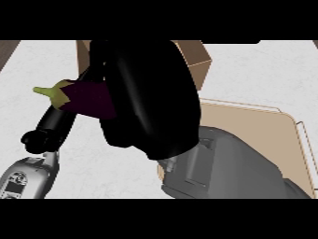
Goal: Pick the eggplant from the tray and place it in the cardboard box
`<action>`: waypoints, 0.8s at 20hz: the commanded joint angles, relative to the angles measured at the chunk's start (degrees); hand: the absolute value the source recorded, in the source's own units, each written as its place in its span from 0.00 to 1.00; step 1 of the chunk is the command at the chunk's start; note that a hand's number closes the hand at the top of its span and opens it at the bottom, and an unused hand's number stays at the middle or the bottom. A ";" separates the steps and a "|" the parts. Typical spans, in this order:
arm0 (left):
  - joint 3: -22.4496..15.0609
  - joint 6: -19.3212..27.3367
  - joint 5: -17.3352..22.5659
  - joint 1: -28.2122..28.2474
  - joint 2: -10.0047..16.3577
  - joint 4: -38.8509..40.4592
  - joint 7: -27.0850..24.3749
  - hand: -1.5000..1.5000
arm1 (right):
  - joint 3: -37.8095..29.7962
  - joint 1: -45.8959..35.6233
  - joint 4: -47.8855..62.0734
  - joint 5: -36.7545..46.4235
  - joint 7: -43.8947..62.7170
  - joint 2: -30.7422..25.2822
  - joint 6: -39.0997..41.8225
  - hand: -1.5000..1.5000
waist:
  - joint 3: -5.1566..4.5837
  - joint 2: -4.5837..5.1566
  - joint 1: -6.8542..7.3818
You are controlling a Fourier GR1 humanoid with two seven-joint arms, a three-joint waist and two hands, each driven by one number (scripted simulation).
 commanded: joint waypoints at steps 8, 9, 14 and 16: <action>-3.19 -2.54 0.21 2.54 -3.32 5.50 1.70 0.50 | -4.10 -4.89 18.68 1.77 -7.59 -0.35 -8.97 1.00 | -0.58 0.93 -0.32; -3.98 -1.94 -0.81 2.98 -3.73 4.27 1.67 0.50 | -5.57 -7.22 22.23 1.29 -9.04 -0.52 -8.69 1.00 | -0.59 0.95 0.13; -3.04 -2.65 -1.25 2.30 -3.20 5.41 1.22 0.50 | -5.34 -11.72 32.12 0.71 -11.00 -0.01 -10.10 1.00 | -0.62 1.02 0.44; -4.17 -2.52 -0.52 1.87 -4.69 2.25 4.08 0.50 | -4.52 -10.49 37.26 1.58 -14.45 0.00 -14.84 1.00 | -0.59 1.17 1.09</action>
